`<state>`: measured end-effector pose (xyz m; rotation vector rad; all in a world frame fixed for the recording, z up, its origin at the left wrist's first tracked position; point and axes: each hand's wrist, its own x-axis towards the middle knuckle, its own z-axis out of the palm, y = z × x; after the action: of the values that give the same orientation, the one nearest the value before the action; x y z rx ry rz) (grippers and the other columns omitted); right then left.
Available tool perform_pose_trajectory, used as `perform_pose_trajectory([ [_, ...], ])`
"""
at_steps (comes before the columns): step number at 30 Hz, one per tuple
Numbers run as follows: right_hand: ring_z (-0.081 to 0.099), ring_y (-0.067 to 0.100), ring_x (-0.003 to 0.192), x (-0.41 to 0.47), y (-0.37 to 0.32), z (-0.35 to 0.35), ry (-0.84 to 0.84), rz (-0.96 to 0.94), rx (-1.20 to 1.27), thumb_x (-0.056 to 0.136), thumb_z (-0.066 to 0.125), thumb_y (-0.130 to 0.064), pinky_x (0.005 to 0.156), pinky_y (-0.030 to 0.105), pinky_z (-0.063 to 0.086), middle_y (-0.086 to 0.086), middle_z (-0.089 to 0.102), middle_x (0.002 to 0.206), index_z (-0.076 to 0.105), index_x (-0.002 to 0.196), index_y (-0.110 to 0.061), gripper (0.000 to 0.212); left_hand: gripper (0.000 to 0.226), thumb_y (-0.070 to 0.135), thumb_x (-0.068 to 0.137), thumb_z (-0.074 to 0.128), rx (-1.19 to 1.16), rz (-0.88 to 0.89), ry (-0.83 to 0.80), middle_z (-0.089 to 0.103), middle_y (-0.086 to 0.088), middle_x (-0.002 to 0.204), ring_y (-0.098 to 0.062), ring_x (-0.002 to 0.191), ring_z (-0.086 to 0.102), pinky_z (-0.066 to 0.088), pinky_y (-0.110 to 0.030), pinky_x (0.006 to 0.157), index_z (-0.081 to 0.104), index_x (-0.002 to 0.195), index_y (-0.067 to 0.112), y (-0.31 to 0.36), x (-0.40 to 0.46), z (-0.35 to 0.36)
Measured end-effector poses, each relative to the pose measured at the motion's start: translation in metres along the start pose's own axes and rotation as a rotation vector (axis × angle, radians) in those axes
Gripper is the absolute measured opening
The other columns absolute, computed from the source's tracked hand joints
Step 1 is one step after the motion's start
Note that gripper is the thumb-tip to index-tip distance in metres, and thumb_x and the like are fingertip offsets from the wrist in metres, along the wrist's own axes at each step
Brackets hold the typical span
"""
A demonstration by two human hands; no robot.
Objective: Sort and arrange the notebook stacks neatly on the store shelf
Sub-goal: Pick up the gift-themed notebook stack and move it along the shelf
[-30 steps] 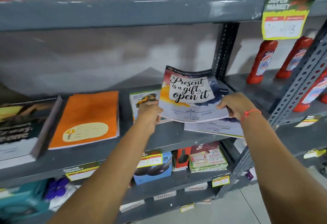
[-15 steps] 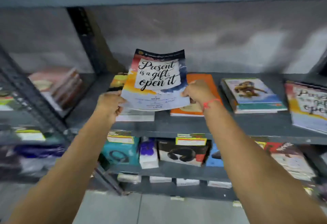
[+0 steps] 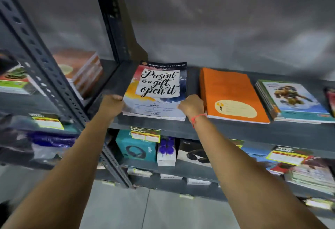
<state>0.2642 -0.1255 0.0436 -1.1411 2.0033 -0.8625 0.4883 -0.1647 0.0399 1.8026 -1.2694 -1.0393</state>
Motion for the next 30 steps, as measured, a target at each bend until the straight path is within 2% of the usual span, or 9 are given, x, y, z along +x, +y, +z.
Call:
perform_pose_trajectory([
  [2, 0.049, 0.025, 0.072, -0.002, 0.003, 0.001, 0.010, -0.008, -0.029, 0.082, 0.057, -0.006, 0.042, 0.020, 0.028, 0.004, 0.051, 0.068, 0.043, 0.059, -0.011, 0.028, 0.026, -0.009, 0.079, 0.045, 0.151, 0.037, 0.001, 0.053, -0.014, 0.071, -0.023, 0.063, 0.047, 0.041, -0.029, 0.057, 0.052, 0.061, 0.008, -0.007, 0.003, -0.003],
  [4, 0.056, 0.031, 0.085, -0.006, 0.002, 0.003, 0.031, -0.029, -0.068, 0.084, 0.056, -0.007, 0.059, 0.021, 0.039, 0.015, 0.062, 0.099, 0.058, 0.087, -0.002, 0.006, 0.014, -0.005, 0.075, 0.053, 0.234, 0.055, -0.010, 0.058, -0.017, 0.077, -0.024, 0.069, 0.051, 0.042, -0.034, 0.065, 0.060, 0.067, 0.006, -0.009, 0.005, -0.004],
  [7, 0.054, 0.038, 0.113, -0.011, -0.002, 0.001, 0.034, -0.078, -0.217, 0.087, 0.050, -0.007, 0.078, 0.032, 0.042, 0.021, 0.047, 0.131, 0.042, 0.127, -0.001, 0.041, 0.017, 0.001, 0.079, 0.054, 0.530, 0.113, -0.041, 0.059, -0.021, 0.081, -0.032, 0.081, 0.057, 0.043, -0.037, 0.069, 0.055, 0.063, 0.005, 0.002, -0.003, -0.004],
  [10, 0.055, 0.040, 0.114, -0.017, -0.008, -0.011, 0.057, -0.150, -0.306, 0.088, 0.044, -0.004, 0.089, 0.040, 0.048, 0.023, 0.051, 0.129, 0.044, 0.126, -0.001, 0.039, 0.025, 0.002, 0.083, 0.048, 0.849, 0.370, 0.119, 0.058, -0.028, 0.109, -0.043, 0.110, 0.049, 0.041, -0.046, 0.087, 0.063, 0.102, -0.002, 0.024, -0.022, 0.007],
  [13, 0.059, 0.040, 0.106, -0.017, -0.010, -0.035, 0.165, -0.222, -0.314, 0.085, 0.042, 0.000, 0.079, 0.036, 0.048, 0.023, 0.058, 0.119, 0.051, 0.116, 0.001, 0.032, 0.034, 0.000, 0.085, 0.047, 0.732, 0.614, 0.262, 0.054, -0.024, 0.122, -0.045, 0.110, 0.047, 0.045, -0.049, 0.088, 0.063, 0.115, 0.003, 0.056, -0.050, 0.037],
  [17, 0.058, 0.042, 0.108, -0.009, 0.003, -0.089, 0.249, -0.220, -0.265, 0.084, 0.045, -0.004, 0.083, 0.037, 0.048, 0.025, 0.060, 0.119, 0.053, 0.113, 0.002, 0.030, 0.034, -0.007, 0.080, 0.046, 0.515, 0.818, 0.247, 0.063, -0.025, 0.113, -0.040, 0.100, 0.060, 0.049, -0.041, 0.085, 0.068, 0.106, -0.001, 0.100, -0.084, 0.103],
  [23, 0.057, 0.037, 0.113, 0.008, 0.080, -0.210, 0.329, -0.100, -0.239, 0.087, 0.043, -0.011, 0.084, 0.034, 0.046, 0.022, 0.061, 0.122, 0.060, 0.112, 0.000, 0.032, 0.051, -0.012, 0.078, 0.039, 0.322, 0.817, -0.019, 0.056, -0.021, 0.126, -0.035, 0.113, 0.056, 0.040, -0.035, 0.097, 0.059, 0.121, 0.005, 0.150, -0.164, 0.247],
  [25, 0.056, 0.034, 0.114, 0.010, 0.116, -0.254, 0.329, -0.031, -0.253, 0.092, 0.041, -0.015, 0.077, 0.031, 0.041, 0.020, 0.059, 0.125, 0.058, 0.119, -0.001, 0.035, 0.048, -0.011, 0.080, 0.039, 0.289, 0.793, -0.142, 0.058, -0.021, 0.124, -0.035, 0.113, 0.056, 0.039, -0.033, 0.095, 0.060, 0.119, 0.005, 0.161, -0.192, 0.297],
  [30, 0.056, 0.037, 0.113, 0.016, 0.208, -0.352, 0.416, 0.160, -0.212, 0.090, 0.043, -0.014, 0.082, 0.032, 0.044, 0.024, 0.059, 0.125, 0.058, 0.115, 0.004, 0.034, 0.039, -0.008, 0.082, 0.040, 0.230, 0.806, -0.343, 0.063, -0.021, 0.122, -0.033, 0.115, 0.056, 0.040, -0.032, 0.094, 0.066, 0.111, 0.000, 0.176, -0.253, 0.409],
])
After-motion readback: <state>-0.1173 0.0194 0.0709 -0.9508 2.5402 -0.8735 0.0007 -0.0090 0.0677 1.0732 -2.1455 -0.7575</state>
